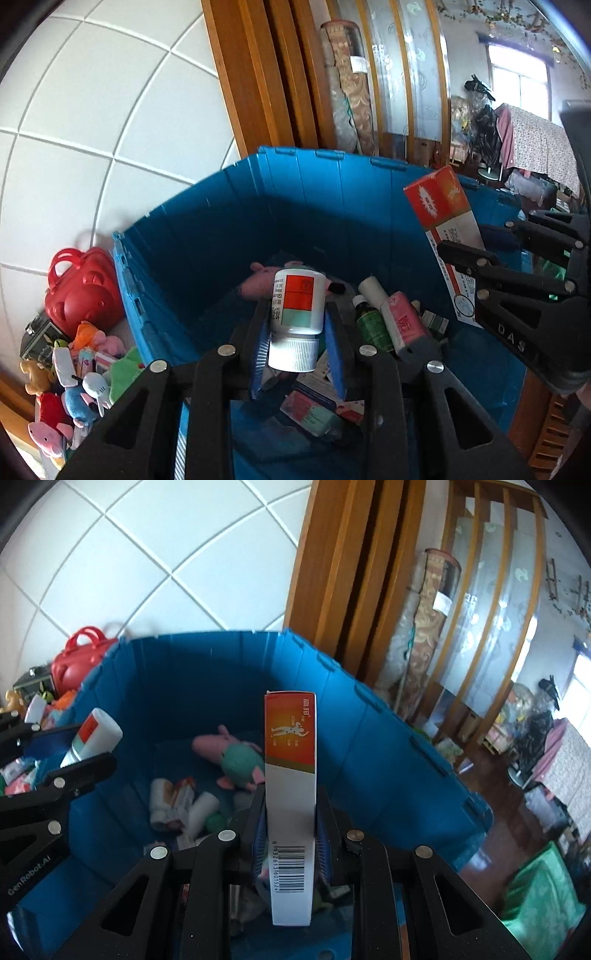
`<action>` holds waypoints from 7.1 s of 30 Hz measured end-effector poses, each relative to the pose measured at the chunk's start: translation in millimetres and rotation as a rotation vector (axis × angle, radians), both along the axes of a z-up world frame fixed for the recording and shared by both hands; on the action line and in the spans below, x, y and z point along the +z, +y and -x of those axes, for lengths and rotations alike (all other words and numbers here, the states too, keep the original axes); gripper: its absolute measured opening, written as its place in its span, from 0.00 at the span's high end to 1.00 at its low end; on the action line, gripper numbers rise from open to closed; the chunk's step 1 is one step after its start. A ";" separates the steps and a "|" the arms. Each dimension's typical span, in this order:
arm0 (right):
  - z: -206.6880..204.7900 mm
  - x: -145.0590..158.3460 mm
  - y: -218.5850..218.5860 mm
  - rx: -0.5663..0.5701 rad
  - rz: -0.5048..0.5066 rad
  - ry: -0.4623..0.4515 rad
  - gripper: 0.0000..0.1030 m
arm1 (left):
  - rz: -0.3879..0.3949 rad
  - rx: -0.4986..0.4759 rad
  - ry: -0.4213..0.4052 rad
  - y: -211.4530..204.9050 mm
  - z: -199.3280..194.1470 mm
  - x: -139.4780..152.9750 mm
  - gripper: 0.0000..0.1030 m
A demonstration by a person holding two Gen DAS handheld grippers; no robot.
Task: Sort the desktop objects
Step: 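Lift and carry the white bottle and white-orange box over the blue bin, then open both tools to drop the bottle and box into the bin, then move both tools back from the bin to the pile, then grasp the red ointment box with the left tool while the right tool grasps the red-teal medicine box, then lift and carry the red ointment box and red-teal box over the blue bin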
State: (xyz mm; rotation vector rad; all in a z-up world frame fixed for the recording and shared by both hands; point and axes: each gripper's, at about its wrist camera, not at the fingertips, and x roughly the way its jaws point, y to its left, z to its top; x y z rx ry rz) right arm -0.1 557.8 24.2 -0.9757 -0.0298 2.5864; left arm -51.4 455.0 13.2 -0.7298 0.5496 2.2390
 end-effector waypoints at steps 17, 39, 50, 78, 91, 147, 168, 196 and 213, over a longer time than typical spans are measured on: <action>15.1 -21.6 4.1 0.025 -0.020 -0.097 0.78 | 0.058 0.016 -0.076 10.9 4.7 -12.9 0.72; 5.1 -1.1 -3.7 -0.023 -0.045 -0.050 0.00 | -0.003 0.029 -0.022 -14.7 -4.9 0.7 0.38; 10.0 22.7 -60.8 0.063 -0.062 0.005 0.00 | -0.114 0.153 0.032 -92.1 4.8 21.5 0.28; 117.7 -9.4 -335.8 0.530 0.056 -0.072 0.00 | -0.088 0.706 -0.066 -425.8 67.5 -38.4 0.28; 177.8 -98.8 -352.7 0.541 0.140 -0.247 0.00 | -0.028 1.014 -0.330 -543.7 94.4 -153.4 0.28; 188.9 -250.0 -387.9 0.685 0.117 -0.662 0.24 | -0.016 1.055 -0.551 -552.5 74.9 -286.3 0.57; 192.3 -271.9 -382.2 0.639 0.083 -0.713 0.26 | -0.010 1.053 -0.552 -541.7 95.7 -286.6 0.58; 121.0 -74.9 -319.9 0.587 0.120 -0.143 0.26 | -0.065 0.637 -0.101 -401.3 65.5 -114.1 0.58; 40.7 36.5 -218.1 0.377 0.101 0.219 0.26 | -0.170 0.379 0.083 -278.3 46.3 -25.3 0.58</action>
